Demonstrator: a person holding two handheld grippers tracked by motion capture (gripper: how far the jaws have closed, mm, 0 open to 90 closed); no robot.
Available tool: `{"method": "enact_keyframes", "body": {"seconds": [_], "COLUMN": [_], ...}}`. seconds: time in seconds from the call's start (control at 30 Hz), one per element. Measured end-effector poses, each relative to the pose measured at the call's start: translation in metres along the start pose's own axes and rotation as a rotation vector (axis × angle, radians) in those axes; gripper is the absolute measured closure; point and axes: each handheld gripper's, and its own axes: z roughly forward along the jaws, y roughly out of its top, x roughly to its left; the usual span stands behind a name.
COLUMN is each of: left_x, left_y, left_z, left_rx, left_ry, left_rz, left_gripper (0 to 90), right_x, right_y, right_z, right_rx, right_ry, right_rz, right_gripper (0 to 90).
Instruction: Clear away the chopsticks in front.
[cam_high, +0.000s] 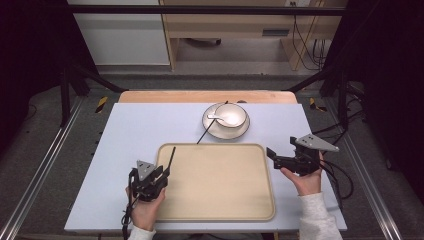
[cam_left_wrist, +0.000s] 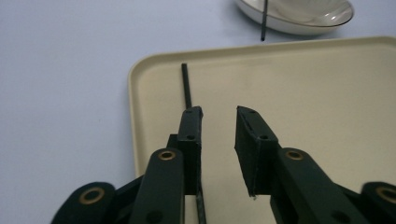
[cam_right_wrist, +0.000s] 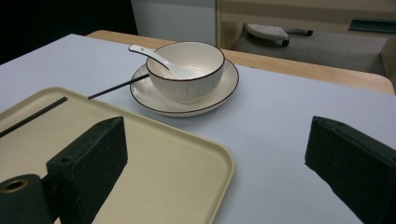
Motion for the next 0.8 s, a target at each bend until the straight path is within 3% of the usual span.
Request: {"method": "enact_keyframes", "body": {"seconds": [0.1,0.23,0.3,0.43,0.63,0.8], "left_x": [0.0,-0.004,-0.004,-0.005,-0.009,-0.015], "left_y": [0.009,0.024,0.033,0.05,0.07,0.086], "left_z": [0.003,0.01,0.015,0.025,0.041,0.054], "left_rx": [-0.008,-0.027,-0.032,-0.018,-0.026,-0.018], "left_ry": [-0.033,-0.036,-0.066,-0.086,-0.127,-0.119], "left_rz": [0.027,0.082,0.105,0.137,0.178,0.213], "left_gripper": [64.4,50.8,47.0,36.6,31.6,28.8], "right_x": [0.0,0.0,0.0,-0.001,-0.003,-0.002], "right_y": [0.0,0.0,0.0,0.001,0.001,0.001], "right_z": [0.0,0.0,-0.001,-0.002,-0.002,-0.001], "right_rx": [-0.001,-0.003,-0.003,-0.008,-0.011,-0.008], "right_ry": [-0.001,0.001,0.0,-0.003,-0.007,-0.008], "right_rz": [0.001,0.001,0.005,0.005,0.006,0.006], "right_gripper": [5.8,5.6,5.4,5.3,5.2,5.3]}}
